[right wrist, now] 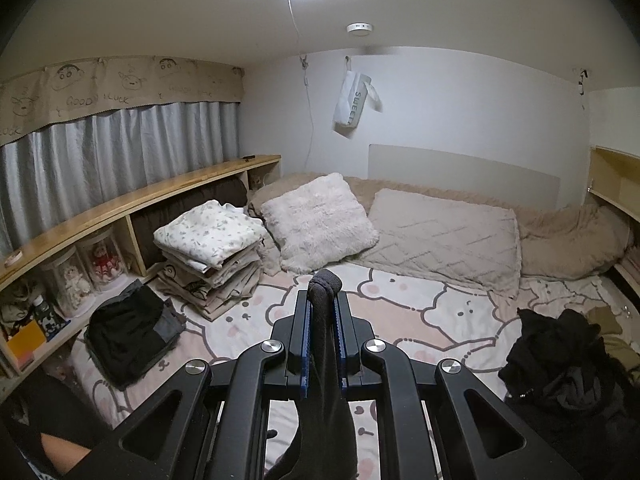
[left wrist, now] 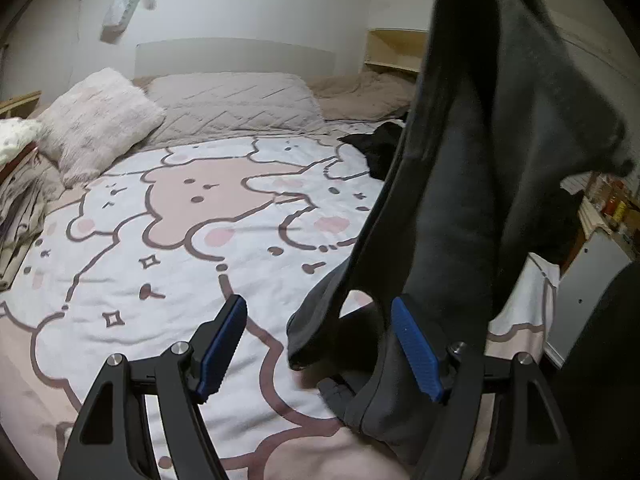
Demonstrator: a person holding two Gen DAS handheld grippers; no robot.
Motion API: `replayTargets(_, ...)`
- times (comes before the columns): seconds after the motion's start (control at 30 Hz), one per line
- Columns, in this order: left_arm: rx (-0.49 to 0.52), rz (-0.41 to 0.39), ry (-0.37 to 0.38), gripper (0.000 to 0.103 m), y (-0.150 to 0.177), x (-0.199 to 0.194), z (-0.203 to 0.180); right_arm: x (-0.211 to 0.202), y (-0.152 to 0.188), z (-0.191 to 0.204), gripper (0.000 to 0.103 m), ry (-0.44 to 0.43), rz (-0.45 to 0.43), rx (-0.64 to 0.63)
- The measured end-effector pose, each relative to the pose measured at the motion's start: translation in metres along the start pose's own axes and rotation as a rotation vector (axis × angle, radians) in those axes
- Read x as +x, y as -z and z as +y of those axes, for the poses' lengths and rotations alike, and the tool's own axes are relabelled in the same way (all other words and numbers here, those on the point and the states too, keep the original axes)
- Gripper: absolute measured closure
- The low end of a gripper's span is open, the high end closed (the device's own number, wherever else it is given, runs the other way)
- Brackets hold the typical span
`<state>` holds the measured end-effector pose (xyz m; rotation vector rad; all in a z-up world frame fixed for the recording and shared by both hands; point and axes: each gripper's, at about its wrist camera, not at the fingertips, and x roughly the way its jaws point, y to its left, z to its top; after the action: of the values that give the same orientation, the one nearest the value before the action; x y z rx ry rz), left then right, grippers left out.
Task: Fold clothes
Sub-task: 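Grasp the hanging grey shirt with the left tool while the right tool holds it up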
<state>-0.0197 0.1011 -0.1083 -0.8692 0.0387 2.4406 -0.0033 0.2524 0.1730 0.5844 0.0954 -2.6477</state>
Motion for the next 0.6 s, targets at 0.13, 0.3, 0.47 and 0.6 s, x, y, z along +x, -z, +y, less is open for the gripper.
replayTargets(0.13, -0.022, 0.003, -0.042, 0.028, 0.005, 0.004, 0.005, -0.001, -0.001, 0.002, 0.092, 0.017, 0.013, -0.017)
replayTargets(0.3, -0.048, 0.017, -0.094, 0.028, 0.009, 0.01, 0.013, -0.001, 0.0, 0.005, 0.092, 0.021, 0.023, -0.025)
replayTargets(0.47, -0.054, 0.008, -0.114, 0.028, 0.013, 0.012, 0.012, -0.001, 0.0, 0.009, 0.092, 0.02, 0.03, -0.029)
replayTargets(0.6, -0.065, -0.005, -0.132, 0.028, 0.016, 0.011, 0.01, 0.0, 0.0, 0.012, 0.092, 0.01, 0.031, -0.028)
